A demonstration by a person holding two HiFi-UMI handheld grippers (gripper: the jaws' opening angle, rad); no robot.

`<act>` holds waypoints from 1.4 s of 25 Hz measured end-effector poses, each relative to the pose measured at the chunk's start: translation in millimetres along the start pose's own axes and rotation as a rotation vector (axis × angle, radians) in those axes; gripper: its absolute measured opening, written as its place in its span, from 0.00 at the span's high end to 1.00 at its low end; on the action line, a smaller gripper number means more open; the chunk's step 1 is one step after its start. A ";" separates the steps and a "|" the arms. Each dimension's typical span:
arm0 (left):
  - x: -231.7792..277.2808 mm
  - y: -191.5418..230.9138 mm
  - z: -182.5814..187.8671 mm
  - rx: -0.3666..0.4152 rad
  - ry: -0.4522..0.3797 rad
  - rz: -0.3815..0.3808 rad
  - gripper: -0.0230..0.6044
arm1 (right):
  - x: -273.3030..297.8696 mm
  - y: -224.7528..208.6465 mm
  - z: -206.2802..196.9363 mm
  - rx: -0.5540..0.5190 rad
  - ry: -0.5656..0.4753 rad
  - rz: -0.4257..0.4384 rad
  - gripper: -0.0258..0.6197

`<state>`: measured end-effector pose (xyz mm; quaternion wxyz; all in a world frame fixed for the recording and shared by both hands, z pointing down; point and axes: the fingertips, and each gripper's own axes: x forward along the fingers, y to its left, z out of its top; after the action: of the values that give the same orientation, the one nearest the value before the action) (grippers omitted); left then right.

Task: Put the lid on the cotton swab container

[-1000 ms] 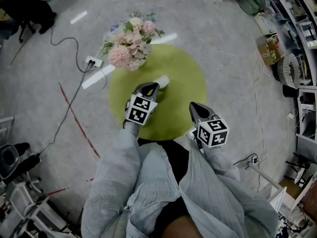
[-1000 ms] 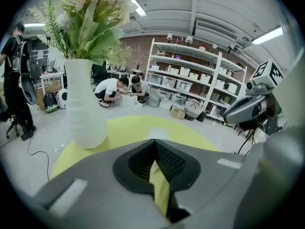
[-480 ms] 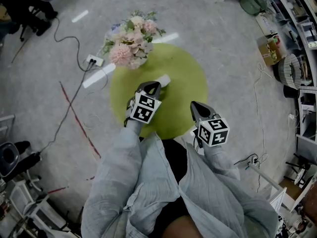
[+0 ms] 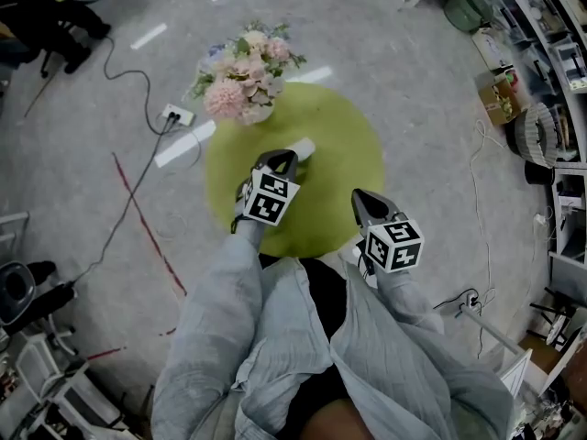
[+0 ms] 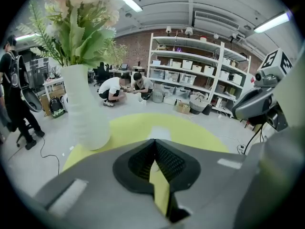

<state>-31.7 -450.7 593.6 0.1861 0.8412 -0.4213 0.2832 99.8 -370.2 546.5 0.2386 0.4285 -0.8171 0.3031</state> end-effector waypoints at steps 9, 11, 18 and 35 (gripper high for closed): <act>-33.8 -20.0 19.1 -0.074 -0.125 -0.045 0.94 | -20.9 10.4 0.4 -0.025 -0.052 0.007 0.96; -44.2 -30.4 16.3 -0.063 -0.125 -0.052 0.94 | -26.1 15.3 0.5 -0.033 -0.070 0.013 0.96; -86.2 -68.0 -0.9 -0.040 -0.128 -0.048 0.94 | -49.3 35.5 -10.2 -0.059 -0.118 0.042 0.96; -196.9 -121.3 -43.9 -0.100 -0.257 0.026 0.94 | -104.4 80.9 -58.1 -0.071 -0.223 0.076 0.96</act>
<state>-42.4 -237.9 493.7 0.1687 0.8546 -0.4663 0.1544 93.3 -235.2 496.0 0.1496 0.4193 -0.8645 0.2333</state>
